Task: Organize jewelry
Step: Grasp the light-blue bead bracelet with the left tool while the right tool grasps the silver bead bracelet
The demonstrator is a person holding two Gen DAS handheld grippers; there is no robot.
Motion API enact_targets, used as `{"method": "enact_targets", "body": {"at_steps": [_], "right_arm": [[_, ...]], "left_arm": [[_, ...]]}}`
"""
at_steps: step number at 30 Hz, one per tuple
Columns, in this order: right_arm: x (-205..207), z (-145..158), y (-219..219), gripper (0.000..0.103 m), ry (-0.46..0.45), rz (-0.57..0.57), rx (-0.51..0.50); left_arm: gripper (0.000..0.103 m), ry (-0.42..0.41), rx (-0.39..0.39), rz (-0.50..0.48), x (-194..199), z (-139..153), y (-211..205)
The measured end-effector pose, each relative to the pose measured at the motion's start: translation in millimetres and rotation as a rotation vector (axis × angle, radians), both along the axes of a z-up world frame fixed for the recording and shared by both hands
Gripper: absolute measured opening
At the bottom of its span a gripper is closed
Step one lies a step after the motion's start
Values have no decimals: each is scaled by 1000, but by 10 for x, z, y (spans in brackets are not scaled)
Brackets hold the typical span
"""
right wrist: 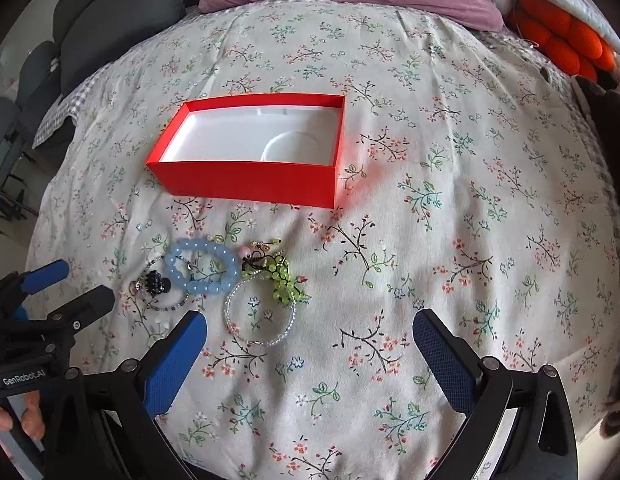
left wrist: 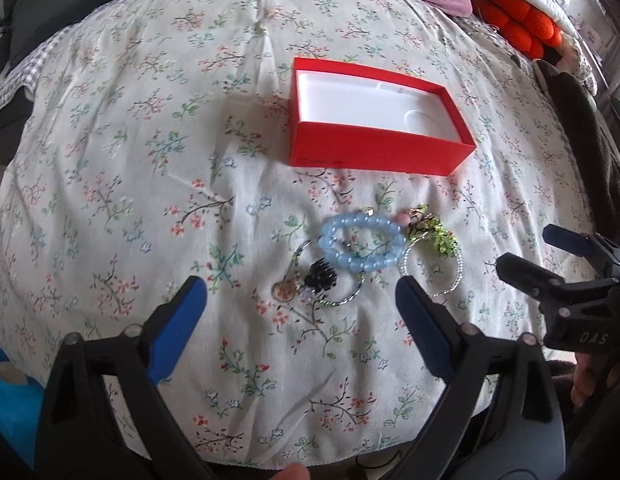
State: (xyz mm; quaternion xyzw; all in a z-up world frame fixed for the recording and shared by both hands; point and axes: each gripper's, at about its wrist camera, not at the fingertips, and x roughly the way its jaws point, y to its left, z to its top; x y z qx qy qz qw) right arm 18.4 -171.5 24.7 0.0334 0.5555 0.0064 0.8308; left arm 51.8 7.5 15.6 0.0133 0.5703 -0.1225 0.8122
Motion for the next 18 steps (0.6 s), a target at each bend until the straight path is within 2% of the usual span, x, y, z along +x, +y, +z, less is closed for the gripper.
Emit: {"method": "enact_targets", "body": {"at_steps": [1, 4, 6, 8, 11, 14, 18], "right_arm": [[20, -18, -4, 103, 32, 3, 8], [64, -119, -17, 103, 52, 6, 32], [80, -214, -47, 95, 84, 0, 69], [125, -346, -90, 81, 132, -10, 115], [196, -491, -139, 68, 189, -34, 159], [271, -574, -116, 60, 215, -39, 182], [315, -657, 19, 52, 226, 0, 148]], "left_arm": [[87, 3, -6, -9, 22, -11, -12], [73, 28, -55, -38, 117, -114, -29], [55, 47, -101, -54, 190, -235, -28], [42, 92, -123, -60, 282, -357, -37], [36, 125, -157, -67, 427, -447, -58], [35, 128, -163, -84, 511, -470, -118], [34, 149, -135, -105, 606, -581, -218]]}}
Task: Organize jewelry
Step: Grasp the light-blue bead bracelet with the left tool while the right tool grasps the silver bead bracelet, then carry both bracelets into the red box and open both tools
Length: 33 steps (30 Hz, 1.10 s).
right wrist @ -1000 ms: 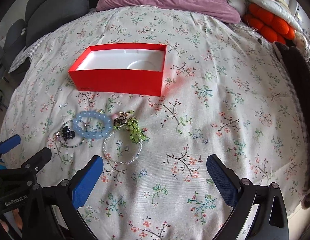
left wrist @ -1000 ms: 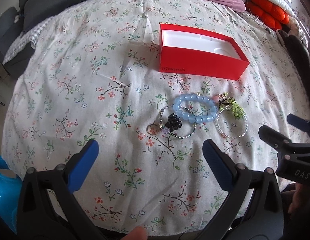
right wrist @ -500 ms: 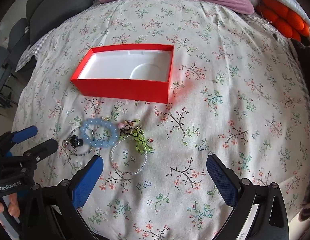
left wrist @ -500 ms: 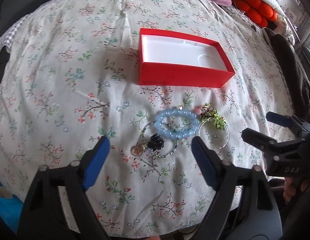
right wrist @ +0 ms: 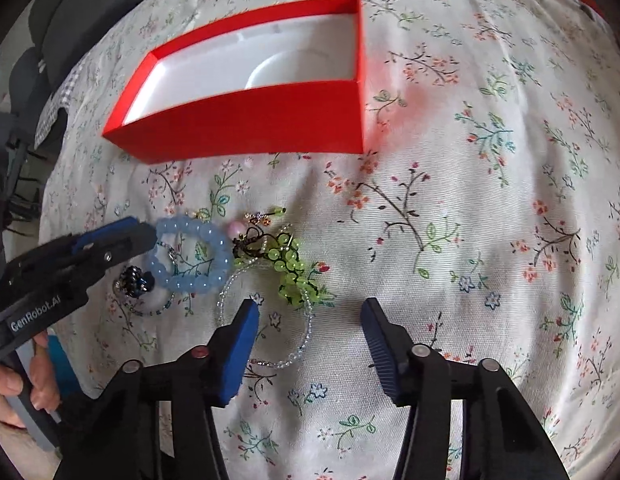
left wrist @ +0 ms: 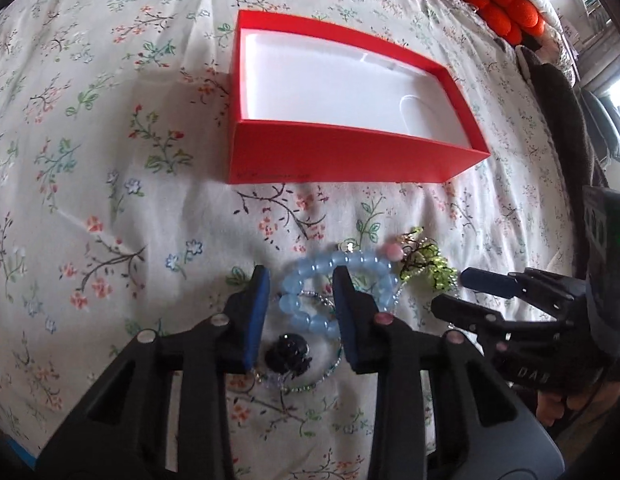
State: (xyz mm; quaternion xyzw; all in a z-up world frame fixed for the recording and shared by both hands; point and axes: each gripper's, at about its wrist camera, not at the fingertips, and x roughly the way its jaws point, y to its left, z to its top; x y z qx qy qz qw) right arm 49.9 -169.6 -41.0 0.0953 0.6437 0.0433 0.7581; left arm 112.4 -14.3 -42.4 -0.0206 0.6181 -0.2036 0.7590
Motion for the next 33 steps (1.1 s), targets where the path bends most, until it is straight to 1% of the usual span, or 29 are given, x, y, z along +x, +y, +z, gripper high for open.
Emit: {"method": "enact_targets", "body": {"at_steps": [3, 5, 7, 9, 11, 12, 13, 15, 16, 17, 20, 25, 31, 33], "right_arm": [[2, -23, 75, 50, -3, 26, -41], [-1, -35, 115, 46, -11, 38, -62], [-14, -78, 179, 41, -31, 50, -84], [-25, -86, 227, 39, -36, 60, -102], [-29, -91, 260, 32, -43, 72, -124], [-42, -106, 294, 31, -48, 82, -123], [-70, -106, 317, 27, -51, 91, -129], [-121, -102, 351, 20, -56, 106, -132], [-137, -80, 365, 16, -53, 111, -133], [-152, -64, 372, 12, -52, 115, -132], [-224, 15, 343, 6, -47, 119, -112], [-302, 110, 287, 5, -60, 106, -65], [-380, 322, 244, 4, -100, 98, -45], [-336, 352, 189, 4, -118, 94, -35]], "left_arm": [[34, 9, 24, -11, 39, -65, -56], [34, 7, 34, -16, 49, -76, -93], [34, 1, 55, -24, 53, -80, -152], [34, -5, 86, -43, 43, -91, -214], [33, -13, 110, -60, 46, -94, -287], [33, -16, 122, -69, 39, -99, -323], [31, -18, 130, -71, 34, -99, -344], [17, -21, 149, -69, 20, -98, -376], [16, -21, 150, -65, 3, -95, -394], [13, -18, 145, -61, 2, -92, -389], [13, -17, 130, -46, -7, -65, -346], [13, -43, 92, -29, -121, 111, -203], [13, -81, 40, -15, -196, 339, -101], [13, -95, 24, -14, -252, 399, -82]]}}
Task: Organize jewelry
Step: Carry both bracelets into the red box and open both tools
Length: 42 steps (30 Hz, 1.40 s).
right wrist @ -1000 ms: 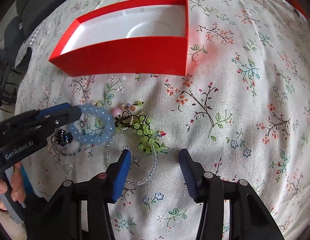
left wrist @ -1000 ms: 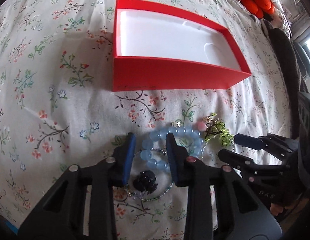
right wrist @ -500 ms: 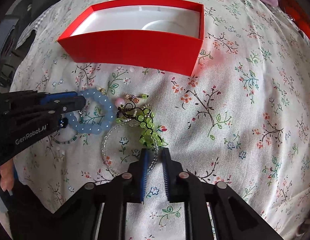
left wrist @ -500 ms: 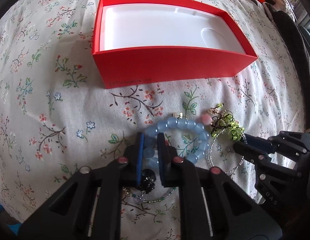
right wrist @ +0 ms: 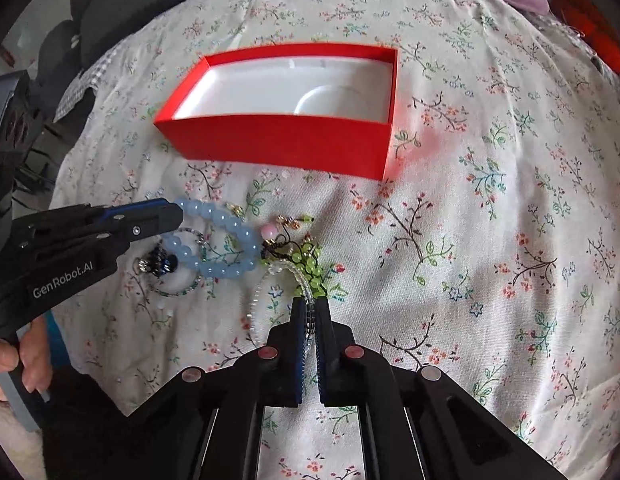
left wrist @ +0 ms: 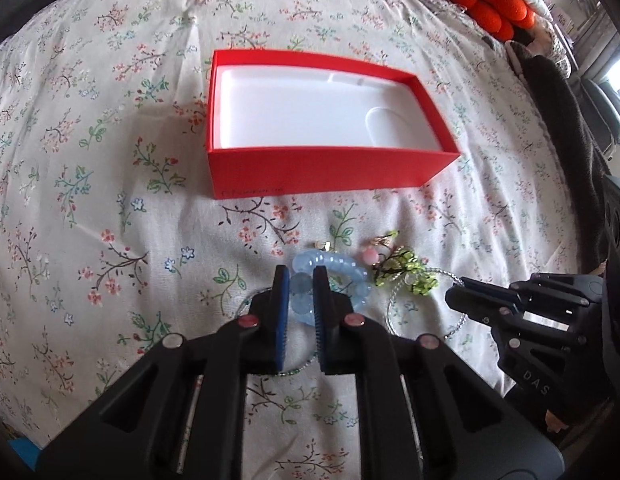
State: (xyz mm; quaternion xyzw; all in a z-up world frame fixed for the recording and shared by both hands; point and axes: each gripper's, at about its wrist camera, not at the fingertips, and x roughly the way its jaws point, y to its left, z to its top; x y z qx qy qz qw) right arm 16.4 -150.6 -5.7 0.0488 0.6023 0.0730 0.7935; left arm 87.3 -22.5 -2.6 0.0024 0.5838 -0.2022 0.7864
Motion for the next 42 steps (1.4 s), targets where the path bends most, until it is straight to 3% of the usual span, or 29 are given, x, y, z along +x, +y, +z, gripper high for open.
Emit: {"method": "enact_targets", "body": {"at_steps": [10, 18, 25, 29, 36, 42], "right_arm": [[176, 342, -161, 4, -97, -35, 48], [358, 687, -273, 4, -209, -91, 99], [578, 828, -340, 4, -302, -129, 87], [725, 805, -376, 4, -327, -147, 77], [969, 692, -325, 4, -314, -135, 106], [1109, 604, -105, 4, -318, -73, 181]], "left_arm": [[13, -86, -70, 6, -95, 416, 16], [13, -196, -146, 45, 71, 773, -77], [13, -268, -226, 88, 310, 831, -157], [13, -276, -199, 133, 467, 678, -135], [13, -267, -30, 175, 638, 352, -44], [13, -225, 6, 197, 676, 198, 59]]}}
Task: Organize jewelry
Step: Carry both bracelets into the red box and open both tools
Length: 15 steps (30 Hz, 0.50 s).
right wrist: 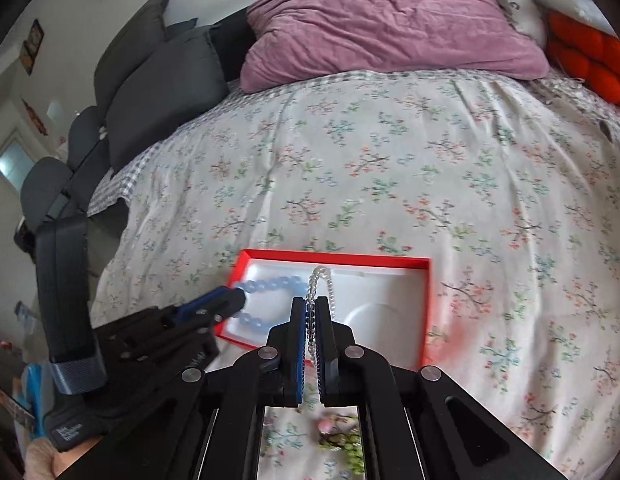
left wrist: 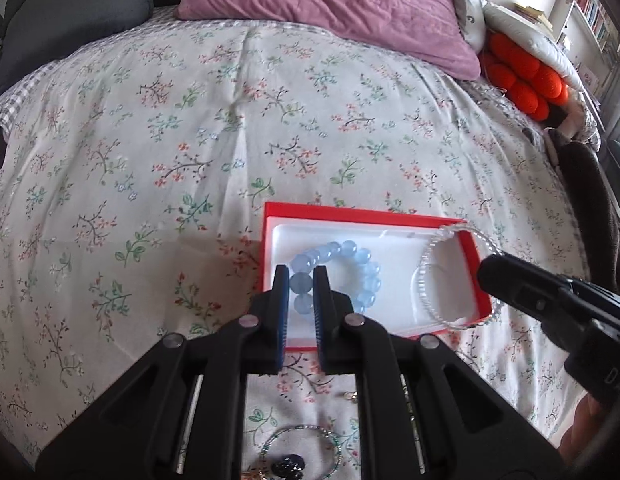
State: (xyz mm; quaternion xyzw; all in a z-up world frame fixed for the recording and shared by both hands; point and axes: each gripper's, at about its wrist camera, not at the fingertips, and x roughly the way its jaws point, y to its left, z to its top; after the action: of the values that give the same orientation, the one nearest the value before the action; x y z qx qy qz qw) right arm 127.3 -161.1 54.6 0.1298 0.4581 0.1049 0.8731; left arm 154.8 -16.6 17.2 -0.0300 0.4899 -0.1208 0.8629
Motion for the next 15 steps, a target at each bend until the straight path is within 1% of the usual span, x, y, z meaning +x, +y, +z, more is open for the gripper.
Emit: {"method": "enact_targets", "body": {"at_steps": [3, 4, 6, 8, 12, 15], "right_arm": [[106, -185, 25, 4, 37, 16, 26], [135, -258, 19, 4, 55, 11, 11], [177, -384, -3, 4, 84, -9, -53], [185, -437, -28, 4, 92, -18, -93], [169, -469, -60, 4, 84, -32, -177], [146, -471, -88, 5, 78, -39, -210]], "left_arm": [[13, 8, 12, -3, -4, -30, 1], [13, 8, 14, -6, -9, -32, -1], [13, 9, 18, -11, -7, -35, 0], [13, 10, 20, -13, -1, -34, 5], [13, 14, 16, -12, 1, -38, 8], [13, 11, 20, -19, -6, -33, -6]]}}
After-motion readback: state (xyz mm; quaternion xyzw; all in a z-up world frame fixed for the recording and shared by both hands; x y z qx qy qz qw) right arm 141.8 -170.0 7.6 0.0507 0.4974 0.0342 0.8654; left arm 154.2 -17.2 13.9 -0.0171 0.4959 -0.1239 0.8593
